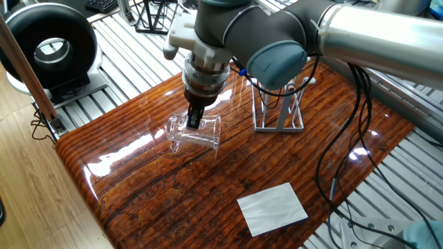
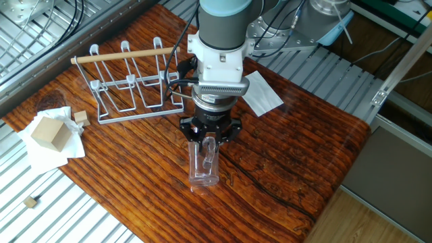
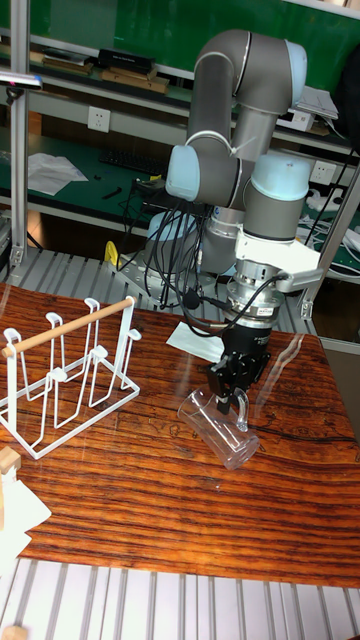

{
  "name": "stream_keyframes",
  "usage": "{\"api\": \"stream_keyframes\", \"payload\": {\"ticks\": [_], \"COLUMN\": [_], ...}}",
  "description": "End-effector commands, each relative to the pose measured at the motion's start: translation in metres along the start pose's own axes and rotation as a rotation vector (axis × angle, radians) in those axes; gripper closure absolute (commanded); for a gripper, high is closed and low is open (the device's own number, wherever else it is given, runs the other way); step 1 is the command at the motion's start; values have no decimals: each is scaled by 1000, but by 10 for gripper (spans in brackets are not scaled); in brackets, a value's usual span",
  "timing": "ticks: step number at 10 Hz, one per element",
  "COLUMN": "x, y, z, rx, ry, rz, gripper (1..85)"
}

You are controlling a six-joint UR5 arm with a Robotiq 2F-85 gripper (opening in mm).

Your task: Put the cup on the cup rack

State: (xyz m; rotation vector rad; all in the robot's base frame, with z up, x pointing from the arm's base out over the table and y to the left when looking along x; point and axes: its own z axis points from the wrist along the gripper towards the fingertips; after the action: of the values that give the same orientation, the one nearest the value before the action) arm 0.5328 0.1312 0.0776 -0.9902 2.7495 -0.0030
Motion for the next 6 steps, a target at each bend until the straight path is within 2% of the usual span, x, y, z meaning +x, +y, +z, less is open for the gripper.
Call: {"api": "stream_keyframes", "payload": {"ticks": [1, 6], "x": [-1, -4], "y": [2, 9], "z": [-4, -13], "rx": [-10, -1], "ry": [-7, 2], "rz": [14, 19], "gripper": [493, 493]}}
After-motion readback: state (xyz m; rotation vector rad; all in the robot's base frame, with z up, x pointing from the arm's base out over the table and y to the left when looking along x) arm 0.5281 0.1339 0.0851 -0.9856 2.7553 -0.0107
